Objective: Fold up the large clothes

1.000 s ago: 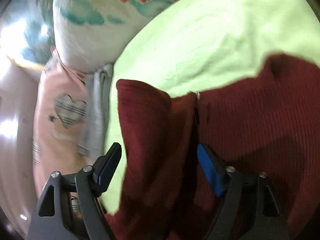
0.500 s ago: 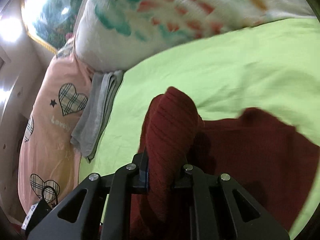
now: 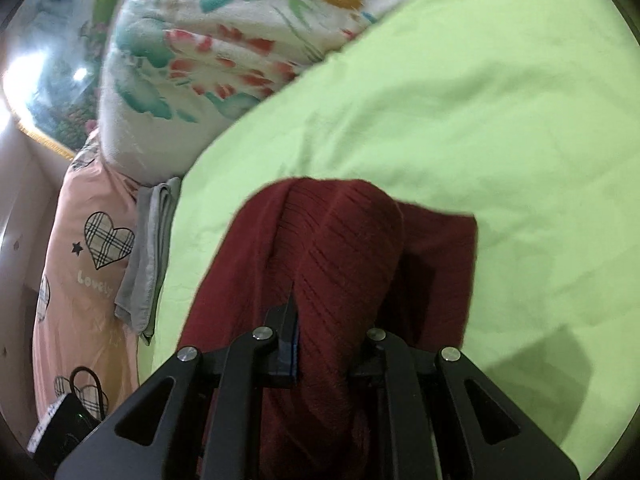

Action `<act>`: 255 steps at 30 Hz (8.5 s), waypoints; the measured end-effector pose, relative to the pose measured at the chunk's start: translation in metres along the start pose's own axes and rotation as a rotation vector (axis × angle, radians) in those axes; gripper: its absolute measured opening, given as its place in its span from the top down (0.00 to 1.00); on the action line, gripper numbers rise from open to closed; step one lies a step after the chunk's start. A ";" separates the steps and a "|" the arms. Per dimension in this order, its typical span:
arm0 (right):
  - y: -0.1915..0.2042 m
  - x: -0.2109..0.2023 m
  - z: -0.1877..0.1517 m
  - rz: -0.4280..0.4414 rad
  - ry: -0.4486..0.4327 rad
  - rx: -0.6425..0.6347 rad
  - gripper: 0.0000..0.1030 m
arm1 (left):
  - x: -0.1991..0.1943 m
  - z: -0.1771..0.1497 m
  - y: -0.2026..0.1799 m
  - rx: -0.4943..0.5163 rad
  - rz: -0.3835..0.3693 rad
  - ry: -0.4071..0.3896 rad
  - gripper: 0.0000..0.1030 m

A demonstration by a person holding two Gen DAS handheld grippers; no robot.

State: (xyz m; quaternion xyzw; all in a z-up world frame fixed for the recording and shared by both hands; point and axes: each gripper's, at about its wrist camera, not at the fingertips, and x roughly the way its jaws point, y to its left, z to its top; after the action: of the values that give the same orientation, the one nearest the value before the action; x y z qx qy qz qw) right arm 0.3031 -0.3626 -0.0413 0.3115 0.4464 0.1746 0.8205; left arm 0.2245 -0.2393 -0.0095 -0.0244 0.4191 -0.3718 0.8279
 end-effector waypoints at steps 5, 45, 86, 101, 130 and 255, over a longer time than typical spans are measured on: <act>0.002 0.004 -0.006 -0.089 -0.012 -0.064 0.86 | 0.012 -0.011 -0.004 0.026 0.012 0.023 0.86; -0.024 -0.030 -0.052 -0.051 -0.019 0.096 0.22 | 0.006 -0.004 0.191 -0.554 -0.246 0.154 0.09; 0.168 0.106 -0.113 0.258 0.156 -0.152 0.68 | -0.188 -0.084 0.226 -0.383 0.073 -0.028 0.37; 0.143 0.144 -0.135 0.219 0.212 -0.050 0.51 | -0.173 -0.121 0.258 -0.466 0.095 -0.005 0.20; 0.155 0.078 -0.179 0.118 0.113 -0.047 0.46 | -0.239 -0.198 0.193 -0.206 0.526 -0.061 0.19; 0.134 0.131 -0.097 -0.050 -0.008 -0.052 0.85 | -0.205 -0.121 0.213 -0.216 0.026 -0.060 0.89</act>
State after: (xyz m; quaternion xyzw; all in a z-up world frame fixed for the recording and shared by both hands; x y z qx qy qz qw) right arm 0.2912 -0.1540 -0.0736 0.2797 0.4462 0.1644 0.8341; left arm 0.1892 0.0780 -0.0239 -0.1191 0.4321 -0.3127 0.8375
